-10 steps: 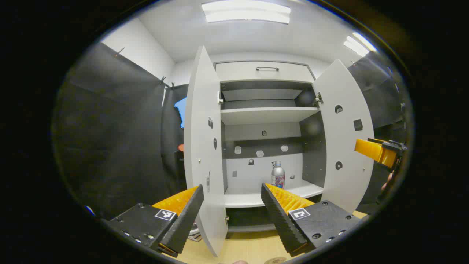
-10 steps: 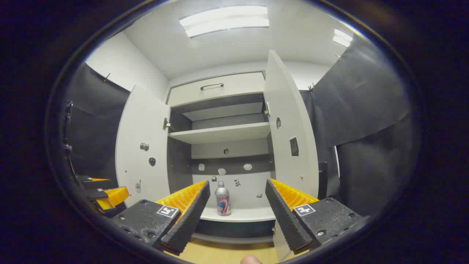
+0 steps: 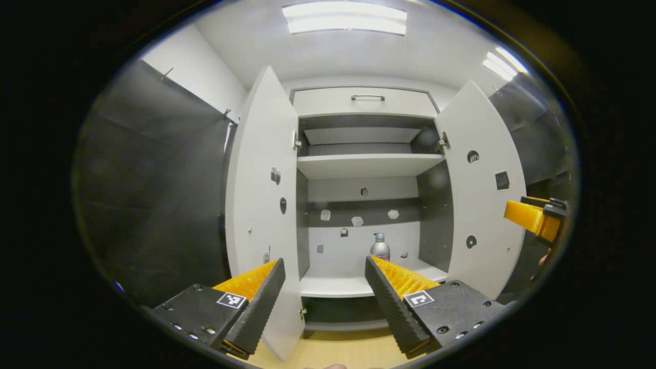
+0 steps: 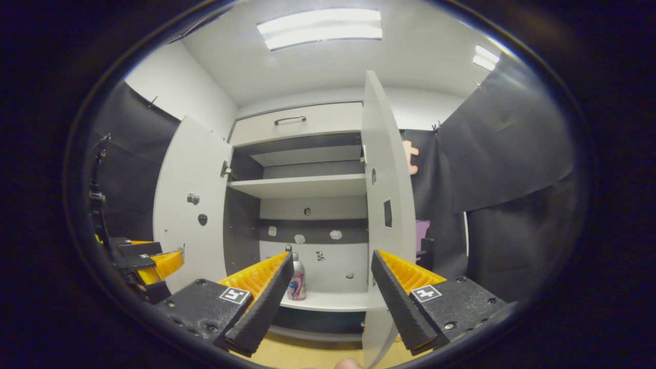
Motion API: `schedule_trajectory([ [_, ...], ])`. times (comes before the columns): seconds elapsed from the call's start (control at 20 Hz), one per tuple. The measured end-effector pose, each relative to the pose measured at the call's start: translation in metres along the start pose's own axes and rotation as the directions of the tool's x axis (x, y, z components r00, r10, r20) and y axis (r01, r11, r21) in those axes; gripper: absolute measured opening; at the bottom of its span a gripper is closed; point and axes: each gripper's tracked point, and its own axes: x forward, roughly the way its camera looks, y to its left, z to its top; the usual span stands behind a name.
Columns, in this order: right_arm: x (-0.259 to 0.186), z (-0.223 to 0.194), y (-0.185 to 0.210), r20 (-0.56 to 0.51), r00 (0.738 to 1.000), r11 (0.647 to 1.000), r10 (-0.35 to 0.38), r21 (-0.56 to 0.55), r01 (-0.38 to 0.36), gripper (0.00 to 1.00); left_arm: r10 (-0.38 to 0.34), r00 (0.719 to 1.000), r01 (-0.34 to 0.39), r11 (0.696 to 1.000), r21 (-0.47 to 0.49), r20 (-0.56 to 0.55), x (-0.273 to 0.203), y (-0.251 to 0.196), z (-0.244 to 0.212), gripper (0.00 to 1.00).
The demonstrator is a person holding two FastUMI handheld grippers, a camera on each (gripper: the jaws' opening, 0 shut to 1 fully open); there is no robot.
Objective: Grasp the bottle in the cabinet with the left hand and place it on the coaster, then close the right door with the right hand and the left door with the left hand.
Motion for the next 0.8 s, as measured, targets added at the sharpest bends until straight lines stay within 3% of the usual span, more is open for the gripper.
schedule_trajectory([
  [0.05,-0.002,0.0,-0.007,0.001,1.0,1.0,-0.014,0.0,0.014,0.99,-0.009,1.0,0.009,1.0,-0.009,-0.001,0.002,-0.004,0.001,0.96],
  [0.4,-0.023,0.003,-0.036,-0.005,0.998,0.998,-0.065,-0.022,0.064,0.99,-0.059,0.998,0.058,0.998,-0.021,-0.036,0.031,-0.031,-0.014,1.0],
  [0.65,-0.033,-0.003,-0.068,-0.021,0.987,0.986,-0.159,-0.044,0.158,0.99,-0.101,0.993,0.096,0.992,-0.086,-0.055,0.061,-0.059,-0.029,1.0],
  [0.8,-0.041,0.002,-0.084,-0.01,0.978,0.977,-0.207,-0.055,0.206,0.99,-0.125,0.991,0.122,0.99,-0.07,-0.046,0.084,-0.073,-0.034,1.0],
])
